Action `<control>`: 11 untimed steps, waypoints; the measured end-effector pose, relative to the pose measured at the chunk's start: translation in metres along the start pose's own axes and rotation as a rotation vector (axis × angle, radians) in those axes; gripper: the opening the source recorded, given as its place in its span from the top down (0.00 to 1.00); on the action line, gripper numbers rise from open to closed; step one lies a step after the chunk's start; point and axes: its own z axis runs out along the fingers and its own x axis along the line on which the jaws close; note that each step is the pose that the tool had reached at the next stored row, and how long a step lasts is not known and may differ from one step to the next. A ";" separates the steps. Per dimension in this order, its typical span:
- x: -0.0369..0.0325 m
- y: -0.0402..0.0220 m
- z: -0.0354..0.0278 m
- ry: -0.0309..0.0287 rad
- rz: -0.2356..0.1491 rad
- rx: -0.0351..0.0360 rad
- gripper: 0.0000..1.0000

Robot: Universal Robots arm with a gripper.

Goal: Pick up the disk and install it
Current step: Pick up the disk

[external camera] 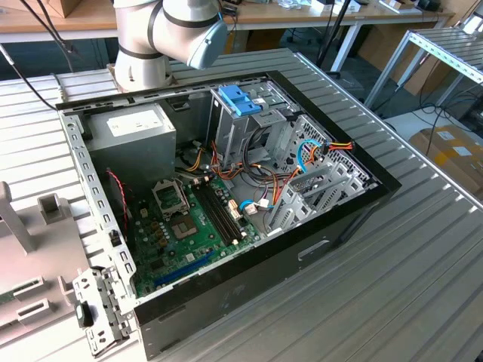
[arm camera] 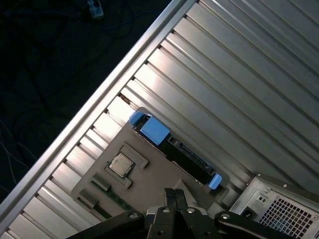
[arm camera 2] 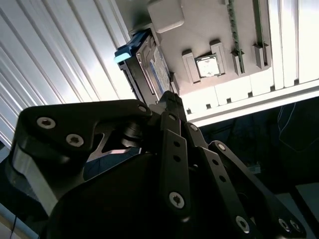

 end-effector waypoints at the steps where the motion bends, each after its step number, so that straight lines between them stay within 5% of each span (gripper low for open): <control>1: 0.0000 0.0000 0.0000 0.0004 -0.006 -0.0002 0.89; 11: 0.0000 0.0000 0.0000 0.0036 -0.080 -0.0019 0.89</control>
